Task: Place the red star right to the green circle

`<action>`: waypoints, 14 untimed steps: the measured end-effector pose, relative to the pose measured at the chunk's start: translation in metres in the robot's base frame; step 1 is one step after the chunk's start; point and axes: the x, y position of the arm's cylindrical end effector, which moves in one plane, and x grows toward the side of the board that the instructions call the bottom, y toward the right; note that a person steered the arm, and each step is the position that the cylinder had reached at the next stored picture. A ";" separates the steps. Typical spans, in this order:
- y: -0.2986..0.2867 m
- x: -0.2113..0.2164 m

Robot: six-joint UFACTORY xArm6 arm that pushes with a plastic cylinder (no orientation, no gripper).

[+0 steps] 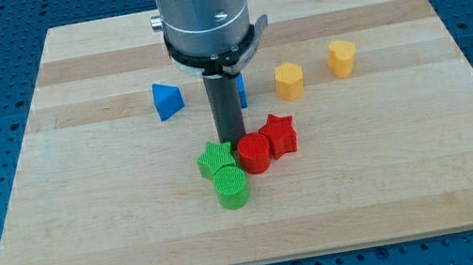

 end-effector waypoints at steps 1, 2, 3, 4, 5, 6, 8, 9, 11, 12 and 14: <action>0.003 0.023; 0.005 0.034; 0.005 0.033; 0.005 0.012; 0.005 -0.017; 0.026 -0.013; 0.051 0.022; 0.051 0.029; 0.058 0.016; 0.058 -0.012; 0.124 -0.009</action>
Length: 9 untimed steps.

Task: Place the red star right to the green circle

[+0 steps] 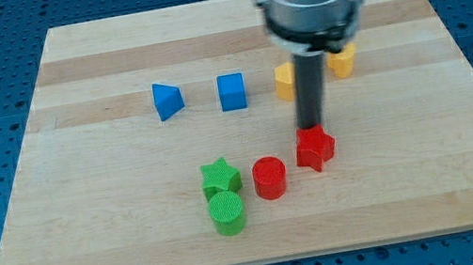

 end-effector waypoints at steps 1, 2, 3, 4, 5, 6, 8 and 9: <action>0.057 0.003; 0.062 0.006; 0.047 0.006; 0.002 0.005; -0.014 -0.005; -0.015 -0.002; -0.004 0.066; -0.001 0.063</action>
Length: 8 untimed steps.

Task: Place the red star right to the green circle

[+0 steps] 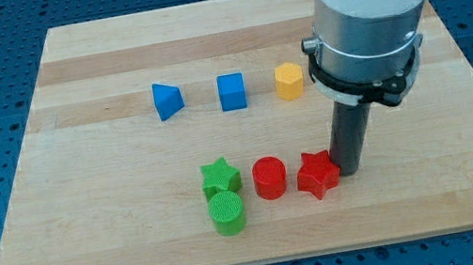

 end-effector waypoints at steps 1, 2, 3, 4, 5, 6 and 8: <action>0.026 -0.030; 0.031 -0.061; 0.008 -0.063; -0.019 -0.063; -0.032 -0.058; -0.025 -0.055; -0.024 -0.010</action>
